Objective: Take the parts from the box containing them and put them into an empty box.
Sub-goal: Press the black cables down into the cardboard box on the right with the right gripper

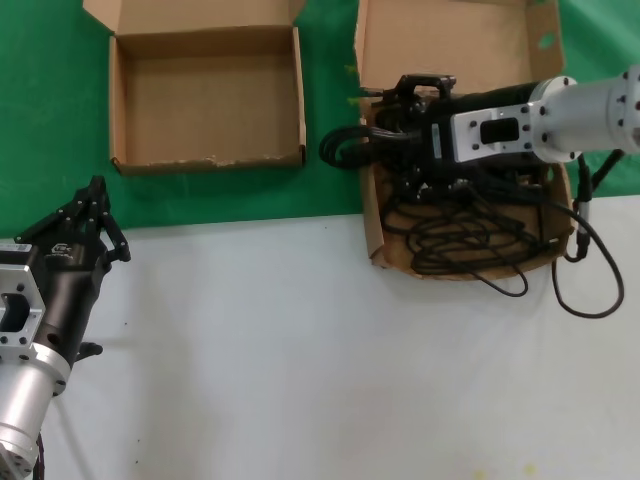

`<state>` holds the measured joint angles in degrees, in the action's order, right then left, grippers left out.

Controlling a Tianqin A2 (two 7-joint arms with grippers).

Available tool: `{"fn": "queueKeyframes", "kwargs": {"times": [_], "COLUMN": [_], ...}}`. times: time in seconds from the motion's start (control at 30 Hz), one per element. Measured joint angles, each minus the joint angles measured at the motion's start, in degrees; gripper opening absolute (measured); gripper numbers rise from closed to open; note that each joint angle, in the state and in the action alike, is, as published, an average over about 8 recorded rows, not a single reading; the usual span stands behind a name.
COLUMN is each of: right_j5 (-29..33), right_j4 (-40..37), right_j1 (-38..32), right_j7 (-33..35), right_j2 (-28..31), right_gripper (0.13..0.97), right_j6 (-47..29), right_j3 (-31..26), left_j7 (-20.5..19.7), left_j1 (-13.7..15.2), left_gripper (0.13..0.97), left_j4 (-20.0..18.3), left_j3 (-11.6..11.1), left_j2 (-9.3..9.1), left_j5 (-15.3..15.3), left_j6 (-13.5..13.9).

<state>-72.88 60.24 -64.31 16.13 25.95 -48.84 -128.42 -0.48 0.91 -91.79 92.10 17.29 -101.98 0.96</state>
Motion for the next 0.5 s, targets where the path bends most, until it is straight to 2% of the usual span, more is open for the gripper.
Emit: {"fn": "queueKeyframes", "kwargs": {"times": [0.13, 0.4, 0.5], "right_j5": [1.2, 2.7, 3.1], "right_j4": [-0.5, -1.7, -1.6], "right_j1": [0.4, 1.0, 1.0], "right_j7": [-1.0, -1.5, -1.6], "right_j2": [-0.4, -1.4, -1.4], "right_gripper": [0.697, 0.484, 0.440], "right_j6": [0.4, 1.4, 1.4], "right_j3": [0.8, 2.0, 2.5], "left_j7": [0.0, 0.0, 0.0], "left_j1": [0.0, 0.0, 0.0], "left_gripper": [0.145, 0.145, 0.145], "left_j4": [0.0, 0.0, 0.0], "left_j3": [0.0, 0.0, 0.0], "left_j2": [0.00, 0.00, 0.00], "left_j5": [0.0, 0.0, 0.0], "left_j6": [0.0, 0.0, 0.0]}}
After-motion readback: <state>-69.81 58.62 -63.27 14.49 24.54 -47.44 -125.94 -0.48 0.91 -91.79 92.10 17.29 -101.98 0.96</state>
